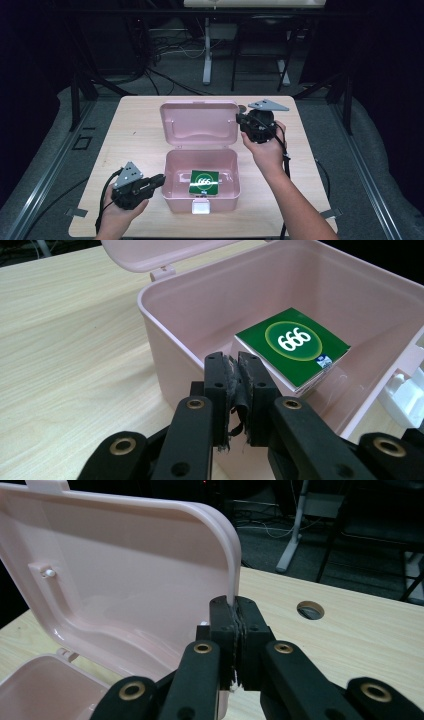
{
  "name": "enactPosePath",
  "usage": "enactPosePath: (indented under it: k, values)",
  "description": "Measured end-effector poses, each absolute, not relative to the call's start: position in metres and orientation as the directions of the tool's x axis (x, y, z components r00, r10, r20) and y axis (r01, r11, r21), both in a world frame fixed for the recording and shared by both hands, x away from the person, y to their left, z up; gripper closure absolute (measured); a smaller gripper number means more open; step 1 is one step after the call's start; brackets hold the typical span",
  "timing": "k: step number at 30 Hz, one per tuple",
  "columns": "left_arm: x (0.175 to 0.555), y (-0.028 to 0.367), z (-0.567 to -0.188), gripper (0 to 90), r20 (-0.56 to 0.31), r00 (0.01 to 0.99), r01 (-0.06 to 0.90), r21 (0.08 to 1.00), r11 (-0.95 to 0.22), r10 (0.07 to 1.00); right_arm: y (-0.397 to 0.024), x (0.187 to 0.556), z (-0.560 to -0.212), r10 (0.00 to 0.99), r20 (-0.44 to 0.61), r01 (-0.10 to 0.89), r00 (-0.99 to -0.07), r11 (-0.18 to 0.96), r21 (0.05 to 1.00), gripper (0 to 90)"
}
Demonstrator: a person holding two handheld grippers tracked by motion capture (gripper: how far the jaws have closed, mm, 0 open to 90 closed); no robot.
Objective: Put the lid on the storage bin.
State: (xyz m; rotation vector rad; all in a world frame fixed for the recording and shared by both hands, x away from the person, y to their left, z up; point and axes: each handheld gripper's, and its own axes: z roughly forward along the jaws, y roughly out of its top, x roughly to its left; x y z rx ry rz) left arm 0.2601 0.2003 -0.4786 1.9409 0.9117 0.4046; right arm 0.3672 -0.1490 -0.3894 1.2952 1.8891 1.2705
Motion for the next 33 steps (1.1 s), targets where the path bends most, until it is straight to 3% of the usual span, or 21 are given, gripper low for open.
enactPosePath:
  k: [26,33]
  values:
    - [0.282,0.206,-0.439,75.3,-0.016,0.635,0.345,0.900,-0.265,0.773,-0.150,0.331,-0.395,0.904,0.023,0.338,-0.428,0.136,0.931,87.5]
    - [0.293,0.207,-0.424,72.5,-0.003,0.610,0.326,0.912,-0.247,0.792,-0.155,0.323,-0.399,0.896,0.065,0.337,-0.440,0.097,0.936,86.7]
